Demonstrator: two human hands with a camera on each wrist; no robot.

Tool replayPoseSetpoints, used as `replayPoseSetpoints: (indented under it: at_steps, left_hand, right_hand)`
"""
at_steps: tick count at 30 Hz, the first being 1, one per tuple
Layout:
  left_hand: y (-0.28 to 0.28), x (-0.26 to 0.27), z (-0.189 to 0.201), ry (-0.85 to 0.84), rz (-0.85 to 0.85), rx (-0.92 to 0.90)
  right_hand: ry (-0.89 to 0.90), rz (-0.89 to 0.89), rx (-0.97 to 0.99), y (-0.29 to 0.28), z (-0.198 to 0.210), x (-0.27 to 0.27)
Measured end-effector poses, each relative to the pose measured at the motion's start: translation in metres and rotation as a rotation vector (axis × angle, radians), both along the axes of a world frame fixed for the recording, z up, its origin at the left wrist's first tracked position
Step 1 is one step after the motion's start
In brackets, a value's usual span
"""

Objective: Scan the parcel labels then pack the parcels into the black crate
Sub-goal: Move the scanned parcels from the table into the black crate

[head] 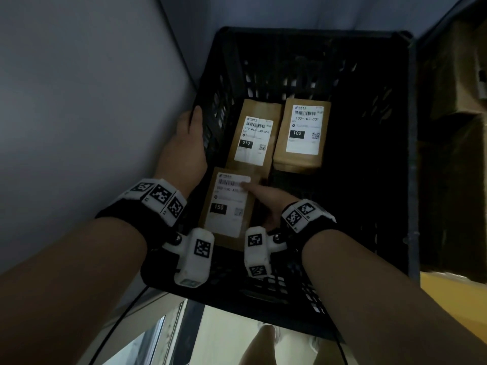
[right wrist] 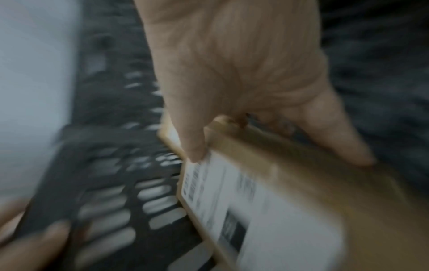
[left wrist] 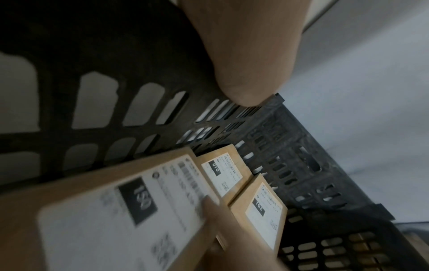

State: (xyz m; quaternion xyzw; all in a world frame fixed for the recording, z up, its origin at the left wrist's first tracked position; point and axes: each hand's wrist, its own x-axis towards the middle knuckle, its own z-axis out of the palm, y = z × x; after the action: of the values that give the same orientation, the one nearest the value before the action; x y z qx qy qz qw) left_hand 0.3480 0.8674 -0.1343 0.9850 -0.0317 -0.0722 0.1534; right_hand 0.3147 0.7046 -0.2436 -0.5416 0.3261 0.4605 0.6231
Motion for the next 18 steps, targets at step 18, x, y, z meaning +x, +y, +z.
replayPoseSetpoints:
  at_steps: [18]
  left_hand:
    - [-0.003,0.002,0.002,-0.011,-0.005,0.073]
  right_hand:
    - [-0.325,-0.202,-0.183,0.008,0.006,0.007]
